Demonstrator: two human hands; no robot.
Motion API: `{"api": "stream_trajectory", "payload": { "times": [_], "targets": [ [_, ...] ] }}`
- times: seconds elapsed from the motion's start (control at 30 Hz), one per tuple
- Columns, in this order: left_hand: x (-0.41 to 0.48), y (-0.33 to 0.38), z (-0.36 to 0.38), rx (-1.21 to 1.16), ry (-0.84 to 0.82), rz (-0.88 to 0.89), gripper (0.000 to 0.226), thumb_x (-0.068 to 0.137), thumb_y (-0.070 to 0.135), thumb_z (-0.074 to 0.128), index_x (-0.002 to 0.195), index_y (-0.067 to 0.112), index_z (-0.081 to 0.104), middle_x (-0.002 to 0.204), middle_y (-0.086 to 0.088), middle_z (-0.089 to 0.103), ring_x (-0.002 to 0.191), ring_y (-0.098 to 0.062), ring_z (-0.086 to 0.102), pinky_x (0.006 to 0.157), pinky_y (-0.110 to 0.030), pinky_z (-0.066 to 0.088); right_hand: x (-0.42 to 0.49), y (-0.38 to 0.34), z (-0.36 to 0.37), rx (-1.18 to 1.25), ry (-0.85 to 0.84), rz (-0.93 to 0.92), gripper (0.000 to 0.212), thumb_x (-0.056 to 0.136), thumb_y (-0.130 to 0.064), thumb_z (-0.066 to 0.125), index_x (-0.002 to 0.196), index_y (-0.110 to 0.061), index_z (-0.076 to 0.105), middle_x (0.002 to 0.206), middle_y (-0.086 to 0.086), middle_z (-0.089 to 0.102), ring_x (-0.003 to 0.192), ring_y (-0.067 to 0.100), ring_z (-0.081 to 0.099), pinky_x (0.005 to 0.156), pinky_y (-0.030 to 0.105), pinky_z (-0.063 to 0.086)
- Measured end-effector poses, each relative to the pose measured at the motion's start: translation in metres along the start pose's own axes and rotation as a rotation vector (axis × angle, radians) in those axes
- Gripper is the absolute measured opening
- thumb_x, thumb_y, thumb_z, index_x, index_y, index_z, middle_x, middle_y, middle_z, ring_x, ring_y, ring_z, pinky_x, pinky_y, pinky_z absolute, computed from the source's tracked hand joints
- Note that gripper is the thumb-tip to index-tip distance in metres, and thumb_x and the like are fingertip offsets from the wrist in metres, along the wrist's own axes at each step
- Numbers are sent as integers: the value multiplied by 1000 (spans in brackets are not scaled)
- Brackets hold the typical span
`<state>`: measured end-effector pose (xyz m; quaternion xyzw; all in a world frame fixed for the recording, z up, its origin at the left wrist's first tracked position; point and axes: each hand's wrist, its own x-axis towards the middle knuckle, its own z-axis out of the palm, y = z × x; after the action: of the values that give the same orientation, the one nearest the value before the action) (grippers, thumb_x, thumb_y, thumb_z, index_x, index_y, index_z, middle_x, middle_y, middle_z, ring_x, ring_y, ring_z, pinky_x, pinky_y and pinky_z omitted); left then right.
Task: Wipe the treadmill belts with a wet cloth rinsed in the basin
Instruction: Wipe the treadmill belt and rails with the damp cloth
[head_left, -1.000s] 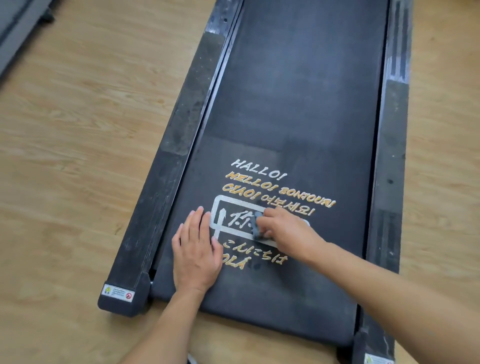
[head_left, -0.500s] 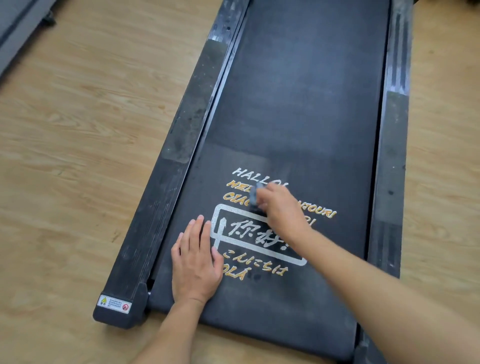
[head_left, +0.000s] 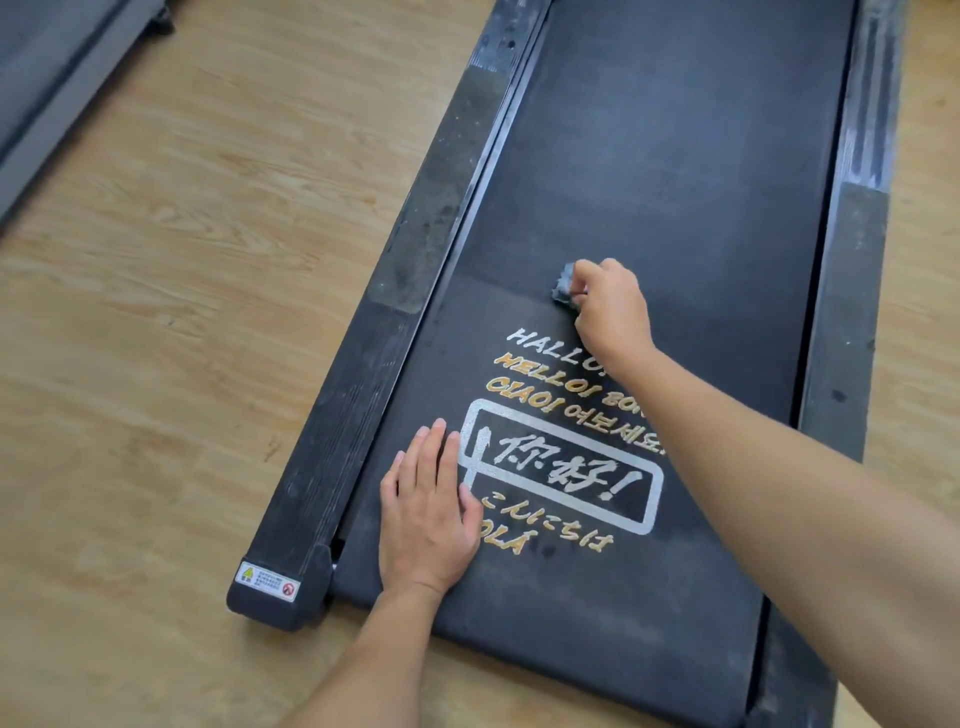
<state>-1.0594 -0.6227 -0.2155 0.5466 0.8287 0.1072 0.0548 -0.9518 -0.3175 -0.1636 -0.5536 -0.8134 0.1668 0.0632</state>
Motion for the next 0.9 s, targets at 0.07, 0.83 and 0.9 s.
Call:
{"api": "stream_trajectory", "payload": {
  "times": [0.07,0.83,0.9],
  "targets": [
    [-1,-1,0,2,-2,-1,61,92,28,47,151,12,52,167,-5,40,153,-24,38,119,-48,36,-43,-13,11,14,-37,-119,29,83,5,53,91,-22,61,91,2,50,91,32,52,65,36,40],
    [2,0,4,5,-43,-16,62,93,33,45,152,14,52,169,-4,37,154,-24,37,120,-47,34,-181,-68,37,141,-295,-335,16,86,-8,60,88,-23,55,92,-8,46,86,16,40,63,31,36],
    [1,-1,2,-2,-49,-11,63,92,33,47,151,14,53,169,-4,37,154,-23,37,120,-46,33,-166,-67,32,159,-336,-353,18,88,-8,65,89,-25,60,91,-7,49,88,18,49,65,36,46]
  ]
}}
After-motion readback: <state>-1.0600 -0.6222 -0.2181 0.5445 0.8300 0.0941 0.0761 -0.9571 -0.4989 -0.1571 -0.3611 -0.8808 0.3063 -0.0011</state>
